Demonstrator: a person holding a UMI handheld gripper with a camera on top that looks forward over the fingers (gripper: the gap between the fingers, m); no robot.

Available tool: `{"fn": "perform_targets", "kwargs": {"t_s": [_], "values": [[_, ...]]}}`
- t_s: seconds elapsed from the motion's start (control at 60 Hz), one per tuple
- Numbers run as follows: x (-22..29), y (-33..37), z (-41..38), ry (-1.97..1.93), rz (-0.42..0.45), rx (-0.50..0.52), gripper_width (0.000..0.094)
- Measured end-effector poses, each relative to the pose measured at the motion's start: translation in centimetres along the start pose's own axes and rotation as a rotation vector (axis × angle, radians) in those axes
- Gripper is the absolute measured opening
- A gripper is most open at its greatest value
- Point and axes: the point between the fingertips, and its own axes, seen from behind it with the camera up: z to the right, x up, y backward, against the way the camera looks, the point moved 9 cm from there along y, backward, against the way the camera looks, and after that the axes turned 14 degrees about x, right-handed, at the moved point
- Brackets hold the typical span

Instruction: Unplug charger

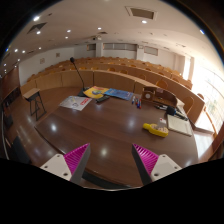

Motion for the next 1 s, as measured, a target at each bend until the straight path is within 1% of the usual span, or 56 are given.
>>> {"fn": "perform_targets", "kwargs": {"t_s": [0.083, 0.183, 0.2, 0.217, 0.333, 0.467, 0.583, 0.667, 0.733, 0.8, 0.833, 0.867, 0.9, 0.967, 1.0], "values": [[-1.4, -1.1, -0.1, -0.024, -0.031, -0.003, 0.0857], [-3.6, -4.3, 3.2, -0.067, -0.062, -0.008, 0.0858], [-3.4, -3.1, 3.3, -0.076, -0.072, -0.01, 0.0858], [-4.1, -4.8, 4.7, -0.081, -0.075, -0.016, 0.0856], [-5.4, -8.1, 11.5, -0.122, -0.087, -0.077, 0.0855], [-5.0, -12.0, 20.0, -0.159, -0.025, -0.153, 0.0857], [-3.4, -15.4, 27.0, -0.159, 0.047, -0.232, 0.0853], [-2.0, -17.9, 30.7, -0.161, 0.103, -0.253, 0.0849], [-1.0, -20.0, 33.0, -0.158, 0.128, -0.257, 0.0846], [-0.3, -21.8, 35.1, -0.152, 0.15, -0.283, 0.0837], [0.0, -22.7, 35.7, -0.159, 0.158, -0.285, 0.0808], [0.3, -23.5, 36.1, -0.172, 0.169, -0.276, 0.0745], [0.4, -24.1, 36.3, -0.186, 0.175, -0.259, 0.0653], [0.5, -25.2, 36.9, -0.215, 0.172, -0.248, 0.0428], [0.6, -25.0, 36.6, -0.225, 0.184, -0.244, 0.0411]]}}
